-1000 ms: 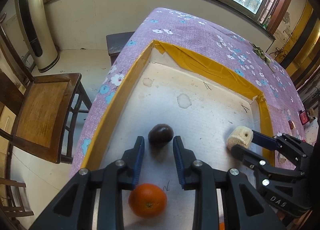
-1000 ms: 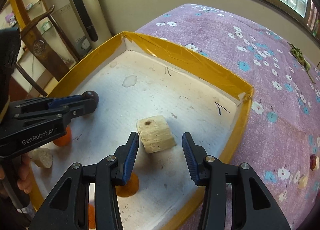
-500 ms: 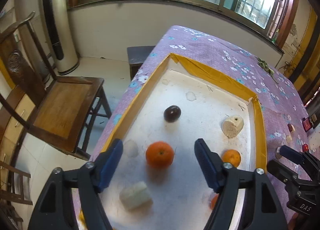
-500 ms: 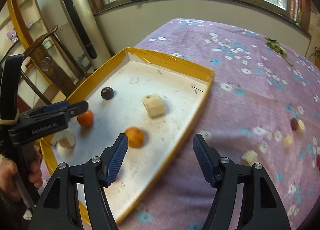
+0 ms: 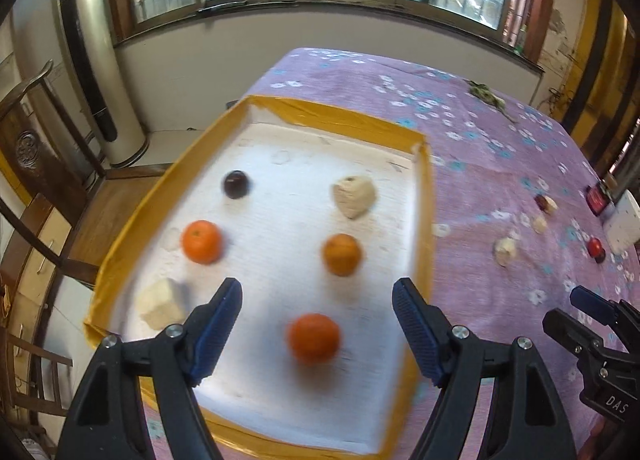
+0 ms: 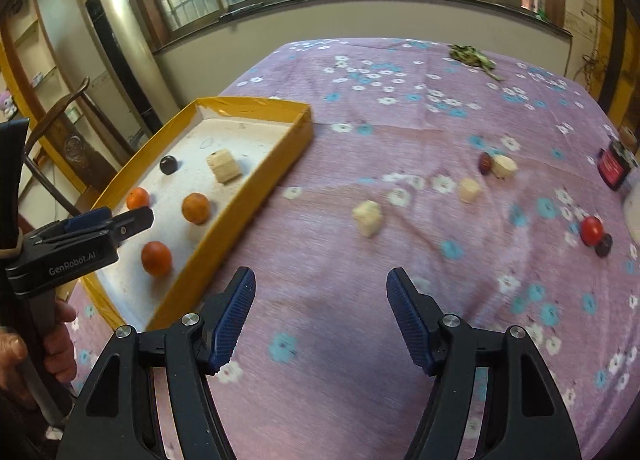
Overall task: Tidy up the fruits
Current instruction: 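Withdraw both grippers from the tray back over the cloth, then move the right gripper to the dark plum while the left gripper approaches a textured cream cube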
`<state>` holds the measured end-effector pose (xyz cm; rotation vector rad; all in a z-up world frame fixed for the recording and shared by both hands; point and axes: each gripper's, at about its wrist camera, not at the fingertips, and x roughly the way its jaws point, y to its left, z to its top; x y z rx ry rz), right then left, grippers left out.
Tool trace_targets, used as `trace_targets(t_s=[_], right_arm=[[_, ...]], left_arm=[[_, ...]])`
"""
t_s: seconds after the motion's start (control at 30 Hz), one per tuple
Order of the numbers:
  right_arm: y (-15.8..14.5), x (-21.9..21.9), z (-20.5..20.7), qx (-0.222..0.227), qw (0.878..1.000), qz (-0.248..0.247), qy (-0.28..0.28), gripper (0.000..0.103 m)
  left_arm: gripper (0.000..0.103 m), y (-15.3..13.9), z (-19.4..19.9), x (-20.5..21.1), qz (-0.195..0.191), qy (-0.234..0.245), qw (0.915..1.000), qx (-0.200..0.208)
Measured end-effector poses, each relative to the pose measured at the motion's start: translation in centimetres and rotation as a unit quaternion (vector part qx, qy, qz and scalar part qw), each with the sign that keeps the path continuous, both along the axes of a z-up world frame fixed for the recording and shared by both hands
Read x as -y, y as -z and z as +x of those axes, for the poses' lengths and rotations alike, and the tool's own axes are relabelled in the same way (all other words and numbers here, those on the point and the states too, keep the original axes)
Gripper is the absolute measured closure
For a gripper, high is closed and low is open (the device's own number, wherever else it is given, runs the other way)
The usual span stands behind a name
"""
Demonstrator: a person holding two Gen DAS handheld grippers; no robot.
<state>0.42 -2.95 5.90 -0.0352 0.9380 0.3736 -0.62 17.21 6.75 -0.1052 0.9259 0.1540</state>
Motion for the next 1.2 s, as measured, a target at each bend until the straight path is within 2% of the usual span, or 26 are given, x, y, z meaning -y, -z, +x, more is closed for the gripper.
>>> trace_targets(t_s=[0.13,0.43,0.53,0.77,0.9,1.07,1.2], right_arm=[[0.0,3.4,-0.5,-0.001,1.000,0.003,0.024,0.035],[0.7,11.0,-1.0,-0.006,0.997,-0.001,0.079,0.035],[0.8,14.0,-0.7,-0.006,0.995,0.000,0.104,0.035],[1.0,20.3,1.4,-0.001,0.988,-0.002,0.157,0.035],[1.2,22.0,4.4,0.000,0.988,-0.005,0.152,0.035],[2.1,22.5,7.5,0.004,0.990,-0.031,0.136,0.035],[3.0,22.7,8.6,-0.005,0.994,-0.024,0.109,0.035]], left_arm=[[0.023,-0.2,-0.3,3.8,0.000,0.025,0.9997,-0.001],[0.022,1.4,0.1,11.4,0.024,0.089,0.9951,-0.036],[0.022,1.9,0.1,12.9,0.030,0.100,0.9936,-0.042],[0.022,2.9,0.5,14.5,0.006,0.116,0.9915,-0.059],[0.022,2.9,1.6,15.0,0.005,0.119,0.9911,-0.058],[0.022,2.8,2.5,15.1,-0.002,0.121,0.9911,-0.056],[0.022,3.1,3.0,15.1,-0.005,0.128,0.9899,-0.060]])
